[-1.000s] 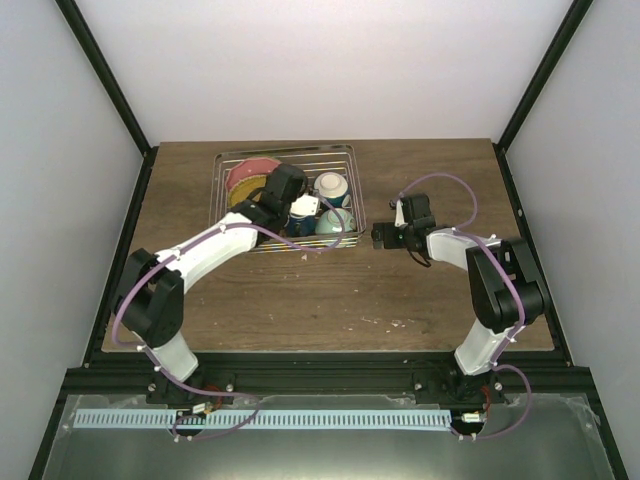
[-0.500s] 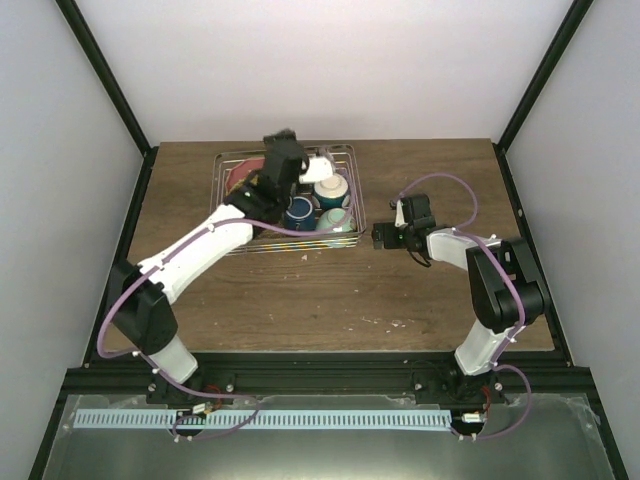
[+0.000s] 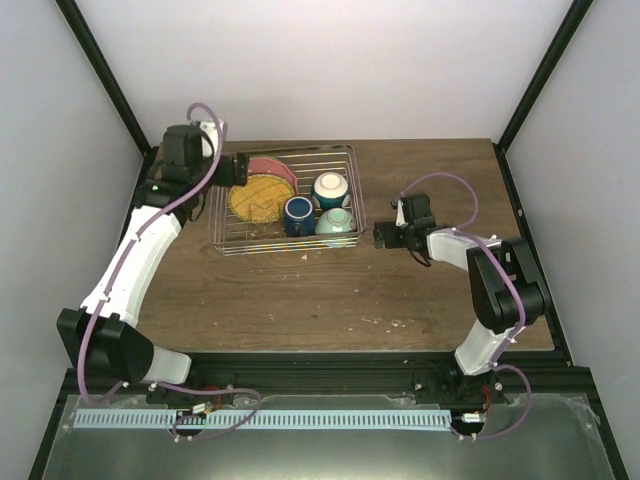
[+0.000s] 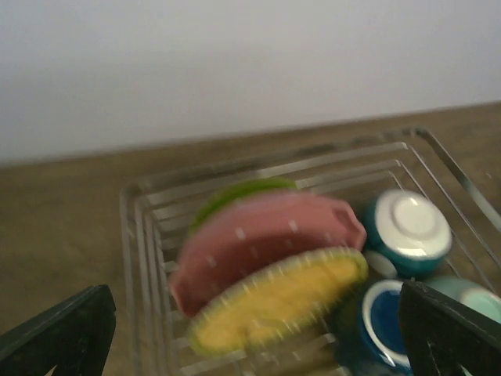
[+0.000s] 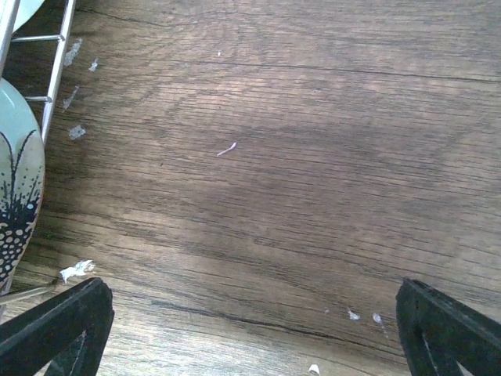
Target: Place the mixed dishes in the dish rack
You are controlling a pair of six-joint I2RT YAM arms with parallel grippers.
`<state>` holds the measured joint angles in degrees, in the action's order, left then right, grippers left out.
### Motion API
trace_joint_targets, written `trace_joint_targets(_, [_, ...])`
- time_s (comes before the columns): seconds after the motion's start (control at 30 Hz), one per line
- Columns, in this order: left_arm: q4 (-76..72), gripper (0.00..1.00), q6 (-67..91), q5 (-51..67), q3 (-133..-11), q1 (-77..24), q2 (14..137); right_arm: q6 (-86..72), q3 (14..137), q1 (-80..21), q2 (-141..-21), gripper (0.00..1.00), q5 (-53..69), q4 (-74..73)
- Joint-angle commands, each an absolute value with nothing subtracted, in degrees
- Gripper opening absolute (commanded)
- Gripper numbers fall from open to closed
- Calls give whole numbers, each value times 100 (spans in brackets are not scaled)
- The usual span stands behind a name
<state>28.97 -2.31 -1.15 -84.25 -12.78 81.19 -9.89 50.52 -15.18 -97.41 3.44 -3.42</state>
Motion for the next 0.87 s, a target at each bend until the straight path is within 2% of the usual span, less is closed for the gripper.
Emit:
trace_joint_targets(0.0, [3259,100,1191,704,-7720,-1273,7669,-948,5045,-1487,-9545,100,161,-311])
trace_joint_targets(0.1, [3111,100,1406,750,-7009,-1271,7221,-945,5060,-1486,-9570,100,77,-340])
trace_joint_targets(0.33, [3154,100,1725,-276,-5708,-1273,6148,-952,5023,-1486,-9495,100,-82,-357])
trace_joint_targets(0.53, [2957,100,2108,-364,-4730,-1271,5429,-963,4992,-1486,-9467,100,-377,-371])
trace_joint_targets(0.83, [3258,100,2390,-602,-4587,-1275,6148,-994,4807,-1490,-9358,100,-474,-201])
